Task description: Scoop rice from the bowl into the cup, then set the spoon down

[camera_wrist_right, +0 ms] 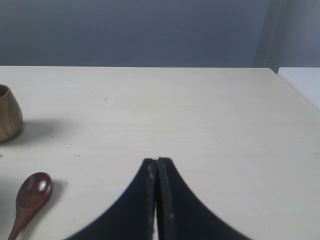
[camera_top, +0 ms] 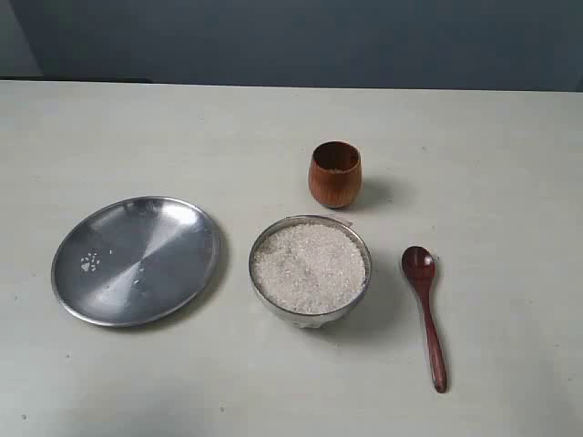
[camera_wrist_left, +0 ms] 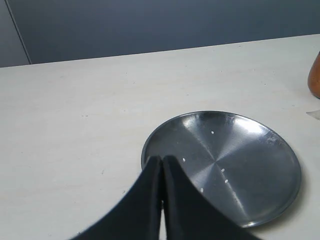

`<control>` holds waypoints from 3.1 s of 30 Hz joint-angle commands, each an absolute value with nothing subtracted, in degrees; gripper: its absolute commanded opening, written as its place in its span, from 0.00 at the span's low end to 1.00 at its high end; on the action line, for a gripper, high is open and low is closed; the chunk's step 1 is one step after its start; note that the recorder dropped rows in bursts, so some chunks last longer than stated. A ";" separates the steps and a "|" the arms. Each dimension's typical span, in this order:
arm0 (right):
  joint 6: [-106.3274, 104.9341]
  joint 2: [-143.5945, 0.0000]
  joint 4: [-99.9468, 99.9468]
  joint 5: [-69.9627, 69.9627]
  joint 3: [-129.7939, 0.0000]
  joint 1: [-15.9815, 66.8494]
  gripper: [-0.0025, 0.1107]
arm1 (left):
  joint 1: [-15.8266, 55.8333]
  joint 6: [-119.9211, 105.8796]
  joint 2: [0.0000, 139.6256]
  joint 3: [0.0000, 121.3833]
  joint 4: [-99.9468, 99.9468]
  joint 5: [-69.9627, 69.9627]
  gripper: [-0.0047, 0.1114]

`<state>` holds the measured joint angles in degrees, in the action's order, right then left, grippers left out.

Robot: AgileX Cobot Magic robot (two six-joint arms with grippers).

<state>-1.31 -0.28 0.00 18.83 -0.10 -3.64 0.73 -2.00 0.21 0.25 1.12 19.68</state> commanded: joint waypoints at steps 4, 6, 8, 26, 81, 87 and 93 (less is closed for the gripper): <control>-1.25 0.00 0.00 18.28 0.00 -3.95 0.03 | 1.17 -1.96 0.00 0.00 1.23 19.11 0.04; -1.25 0.00 0.00 18.28 0.00 -3.95 0.03 | 1.17 -1.96 0.00 0.00 1.23 19.11 0.04; -1.25 0.00 0.00 18.28 0.00 -3.95 0.03 | 1.17 -1.96 0.00 0.00 1.23 19.11 0.04; -1.25 0.00 0.00 18.39 0.00 -3.95 0.03 | 1.17 -1.96 0.00 0.00 1.23 19.11 0.04; -1.25 0.00 0.00 18.26 0.00 -3.85 0.03 | 1.15 -0.97 0.00 0.00 3.31 11.64 0.04; -1.25 0.00 0.00 18.26 0.00 -3.85 0.03 | 1.15 -1.07 0.00 0.00 2.76 11.88 0.04; -1.25 0.00 0.00 18.25 0.00 -3.85 0.03 | 1.15 -1.07 0.00 0.00 2.76 11.88 0.04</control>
<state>-1.31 -0.28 0.00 18.83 -0.10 -3.64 0.73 -1.32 0.21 0.25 2.83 12.17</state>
